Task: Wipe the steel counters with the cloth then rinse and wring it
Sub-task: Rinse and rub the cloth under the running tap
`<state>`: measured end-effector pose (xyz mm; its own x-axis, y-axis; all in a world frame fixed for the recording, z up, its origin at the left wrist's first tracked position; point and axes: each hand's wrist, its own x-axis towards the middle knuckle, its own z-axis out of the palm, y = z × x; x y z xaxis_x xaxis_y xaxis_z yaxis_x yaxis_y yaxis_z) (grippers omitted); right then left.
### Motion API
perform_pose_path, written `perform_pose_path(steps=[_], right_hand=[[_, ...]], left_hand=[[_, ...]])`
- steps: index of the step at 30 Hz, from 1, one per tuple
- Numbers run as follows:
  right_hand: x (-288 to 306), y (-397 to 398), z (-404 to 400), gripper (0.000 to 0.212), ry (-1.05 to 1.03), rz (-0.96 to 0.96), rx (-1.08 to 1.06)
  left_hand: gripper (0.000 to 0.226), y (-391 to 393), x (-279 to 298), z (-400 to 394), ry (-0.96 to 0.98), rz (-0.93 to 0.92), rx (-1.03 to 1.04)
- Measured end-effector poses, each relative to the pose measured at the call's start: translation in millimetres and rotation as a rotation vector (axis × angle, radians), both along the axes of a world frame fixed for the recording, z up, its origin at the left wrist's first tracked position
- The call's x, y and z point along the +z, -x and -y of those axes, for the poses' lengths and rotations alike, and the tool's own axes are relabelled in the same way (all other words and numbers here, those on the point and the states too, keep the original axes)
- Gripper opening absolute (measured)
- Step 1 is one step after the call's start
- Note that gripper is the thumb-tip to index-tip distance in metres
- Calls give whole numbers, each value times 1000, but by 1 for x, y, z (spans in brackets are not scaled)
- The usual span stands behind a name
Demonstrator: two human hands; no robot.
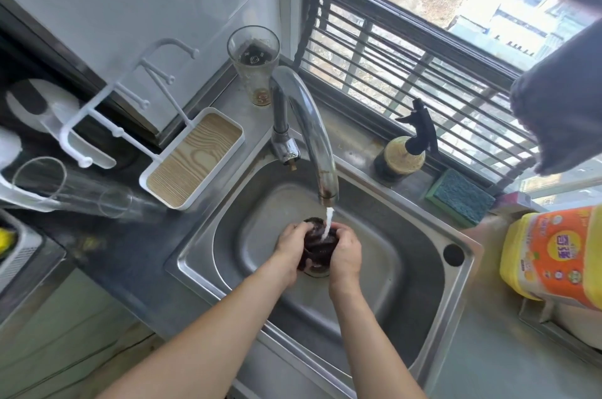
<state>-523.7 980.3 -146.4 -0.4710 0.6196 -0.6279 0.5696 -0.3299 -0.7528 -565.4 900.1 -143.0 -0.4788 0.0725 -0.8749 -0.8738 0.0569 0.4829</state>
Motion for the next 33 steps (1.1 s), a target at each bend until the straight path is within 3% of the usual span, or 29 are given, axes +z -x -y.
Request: perform_pose_path(steps=[1, 3, 5, 10, 14, 22, 26, 29, 31, 33], right_hand=[[-2, -1, -1, 26, -30, 26, 30], [-5, -2, 1, 41, -44, 88, 167], [-7, -1, 6, 53, -95, 162, 276], [6, 2, 11, 43, -347, 180, 164], [9, 1, 9, 45, -357, 194, 121], [10, -3, 12, 38, -421, 85, 233], [8, -2, 8, 45, -418, 102, 295], [3, -4, 2, 35, -469, 43, 335], [1, -4, 2, 18, -486, -65, 338], [0, -4, -1, 15, -478, -135, 338]], left_hand=[[16, 3, -1, 1, 3, -39, 3], [13, 4, 0, 1, -7, -69, -60], [24, 2, 2, -3, -12, -67, -106], [40, -7, 1, -16, 33, -221, -99], [47, -10, -7, -20, 17, -178, -53], [28, -10, 3, -19, -15, -37, 6], [43, -13, -5, -9, 78, -165, -123], [34, -12, -1, -6, 72, -238, -149], [32, -7, 5, -1, 23, -120, -47], [44, -6, 7, 8, -149, 164, 26]])
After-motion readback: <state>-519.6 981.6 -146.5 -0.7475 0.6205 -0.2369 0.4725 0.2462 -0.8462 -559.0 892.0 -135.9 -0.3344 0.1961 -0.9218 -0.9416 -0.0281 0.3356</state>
